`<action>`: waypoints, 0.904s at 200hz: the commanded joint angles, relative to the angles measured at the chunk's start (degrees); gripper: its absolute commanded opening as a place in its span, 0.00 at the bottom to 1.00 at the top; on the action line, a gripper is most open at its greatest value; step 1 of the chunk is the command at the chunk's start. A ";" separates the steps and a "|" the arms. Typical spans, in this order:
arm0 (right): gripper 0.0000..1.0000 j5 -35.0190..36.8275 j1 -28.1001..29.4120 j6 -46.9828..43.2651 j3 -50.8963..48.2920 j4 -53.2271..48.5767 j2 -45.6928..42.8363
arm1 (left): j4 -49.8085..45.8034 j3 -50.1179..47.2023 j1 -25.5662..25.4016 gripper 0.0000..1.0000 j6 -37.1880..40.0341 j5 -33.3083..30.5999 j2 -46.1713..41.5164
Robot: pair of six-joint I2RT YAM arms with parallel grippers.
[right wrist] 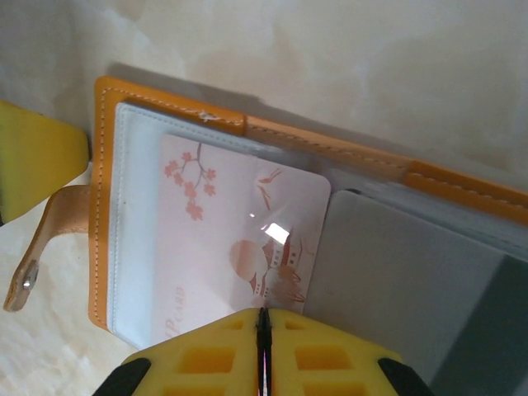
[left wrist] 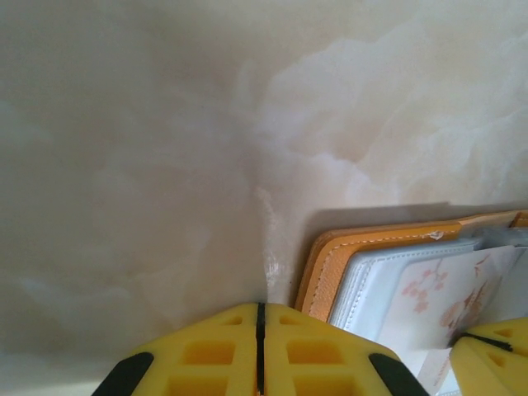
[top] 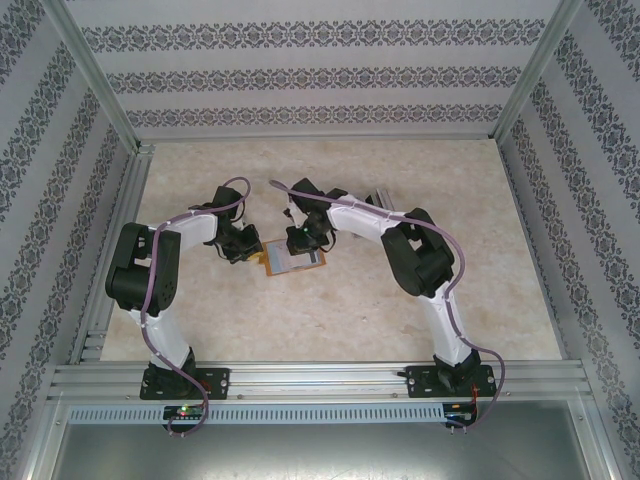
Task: Put the credit cards into the card holder
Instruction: Insert the credit card into the card slot.
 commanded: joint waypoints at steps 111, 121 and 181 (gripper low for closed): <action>0.13 -6.27 1.26 1.12 4.20 0.13 4.12 | 1.82 -0.34 -0.54 0.10 -1.04 0.76 0.36; 0.13 -7.40 1.18 1.54 4.55 0.47 4.46 | 2.17 -0.38 -0.57 0.09 -1.31 1.10 0.55; 0.13 -5.83 0.66 1.20 2.08 0.74 2.38 | -0.86 1.54 -0.39 0.14 0.06 -0.39 -1.78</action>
